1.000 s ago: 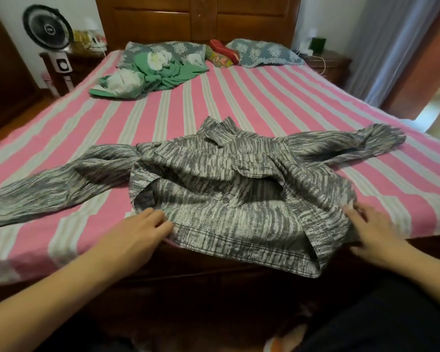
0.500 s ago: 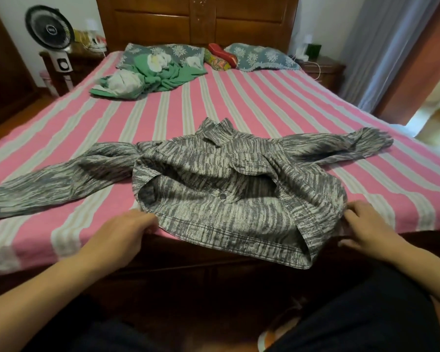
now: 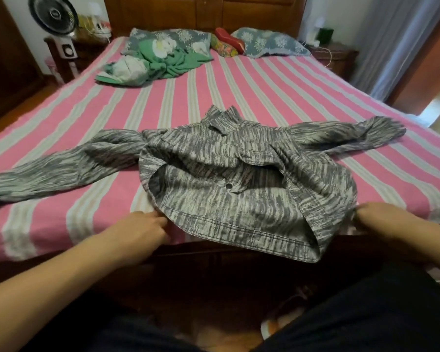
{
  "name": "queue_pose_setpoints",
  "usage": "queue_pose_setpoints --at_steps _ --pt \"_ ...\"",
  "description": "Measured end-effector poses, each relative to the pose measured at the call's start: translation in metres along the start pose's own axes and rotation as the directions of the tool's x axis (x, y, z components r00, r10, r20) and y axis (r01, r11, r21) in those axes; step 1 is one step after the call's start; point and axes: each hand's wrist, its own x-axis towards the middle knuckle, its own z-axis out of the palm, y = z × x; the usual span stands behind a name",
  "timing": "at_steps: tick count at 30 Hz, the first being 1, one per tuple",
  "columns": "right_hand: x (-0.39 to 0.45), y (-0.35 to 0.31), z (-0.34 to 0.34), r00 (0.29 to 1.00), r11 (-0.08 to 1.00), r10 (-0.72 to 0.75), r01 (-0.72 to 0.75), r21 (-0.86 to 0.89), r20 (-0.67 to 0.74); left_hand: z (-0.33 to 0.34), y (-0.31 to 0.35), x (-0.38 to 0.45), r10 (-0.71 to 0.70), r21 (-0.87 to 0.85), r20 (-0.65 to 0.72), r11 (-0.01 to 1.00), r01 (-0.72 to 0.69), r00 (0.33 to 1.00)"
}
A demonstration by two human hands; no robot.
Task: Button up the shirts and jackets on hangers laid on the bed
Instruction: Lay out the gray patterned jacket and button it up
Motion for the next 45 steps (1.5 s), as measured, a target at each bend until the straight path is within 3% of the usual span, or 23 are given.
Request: queue_pose_setpoints --at_steps 1,3,6,8,10,12,15,18,20,22,24,26,27,29,32,34,36,38,41,43,45 --pt "0.003 -0.012 -0.016 0.997 0.998 0.045 -0.043 -0.041 0.060 -0.003 0.011 0.000 -0.019 0.061 0.056 0.998 0.016 0.998" --pt "0.008 -0.036 -0.043 0.993 0.995 0.087 -0.083 0.052 -0.078 -0.007 0.029 0.003 -0.075 0.046 0.092 0.996 0.071 0.993" --pt "0.013 -0.080 -0.057 0.897 0.915 0.173 0.007 0.404 -0.407 -0.011 0.044 0.016 0.021 0.056 -0.308 0.998 -0.004 0.951" --pt "0.017 -0.104 -0.053 0.897 0.904 0.227 -0.049 0.425 -0.380 -0.010 0.040 0.036 0.041 0.145 -0.386 0.989 0.017 0.922" --pt "0.025 -0.105 -0.048 0.900 0.884 0.337 -0.203 0.420 -0.275 -0.013 0.025 0.048 -0.005 0.134 -0.359 0.989 0.057 0.933" --pt "0.034 -0.089 -0.051 0.866 0.876 0.429 -0.329 0.353 -0.256 -0.020 -0.003 0.050 -0.075 0.113 -0.323 0.987 0.117 0.943" --pt "0.052 -0.056 -0.062 0.849 0.812 0.507 -0.413 0.413 -0.146 -0.035 -0.060 0.039 -0.150 0.257 -0.196 0.946 0.199 0.969" --pt "0.078 -0.027 -0.102 0.803 0.814 0.529 -0.390 0.430 -0.274 -0.045 -0.116 0.041 -0.279 0.419 -0.074 0.863 0.284 0.957" --pt "0.099 -0.009 -0.150 0.724 0.823 0.553 -0.395 0.408 -0.413 -0.071 -0.148 0.056 -0.360 0.457 -0.128 0.806 0.377 0.924" --pt "0.118 0.014 -0.212 0.609 0.828 0.555 -0.340 0.446 -0.566 -0.131 -0.178 0.070 -0.477 0.452 -0.315 0.685 0.572 0.820" --pt "0.132 0.043 -0.279 0.409 0.815 0.579 -0.250 0.523 -0.706 -0.210 -0.208 0.070 -0.620 0.238 -0.502 0.572 0.785 0.604" --pt "0.138 0.064 -0.330 0.230 0.805 0.593 -0.213 0.554 -0.772 -0.265 -0.232 0.059 -0.699 -0.063 -0.569 0.563 0.824 0.433" --pt "0.142 0.071 -0.341 0.186 0.818 0.569 -0.233 0.526 -0.801 -0.274 -0.243 0.056 -0.668 -0.060 -0.618 0.566 0.823 0.415" --pt "0.159 0.077 -0.334 0.222 0.860 0.490 -0.281 0.426 -0.843 -0.271 -0.253 0.049 -0.583 0.093 -0.644 0.582 0.808 0.494" --pt "0.182 0.069 -0.263 0.501 0.931 0.344 -0.294 0.218 -0.794 -0.215 -0.234 0.046 -0.468 0.234 -0.519 0.727 0.646 0.715" --pt "0.178 0.053 -0.206 0.700 0.951 0.309 -0.250 0.184 -0.644 -0.159 -0.203 0.044 -0.348 0.261 -0.388 0.847 0.464 0.853" --pt "0.165 0.039 -0.156 0.779 0.935 0.347 -0.243 0.258 -0.523 -0.106 -0.159 0.032 -0.190 0.250 -0.248 0.935 0.253 0.950" --pt "0.149 0.031 -0.114 0.791 0.934 0.344 -0.234 0.268 -0.506 -0.074 -0.109 0.019 -0.143 0.142 -0.163 0.976 0.167 0.976" --pt "0.121 0.033 -0.084 0.752 0.826 0.528 -0.348 0.443 -0.393 -0.063 -0.068 0.010 -0.210 -0.077 0.067 0.974 0.214 0.975" --pt "0.109 0.032 -0.077 0.780 0.793 0.569 -0.438 0.424 -0.260 -0.070 -0.058 0.014 -0.317 -0.115 -0.026 0.943 0.312 0.948" --pt "0.105 0.023 -0.069 0.833 0.827 0.536 -0.486 0.283 -0.136 -0.080 -0.048 0.026 -0.424 -0.116 -0.205 0.906 0.408 0.882"
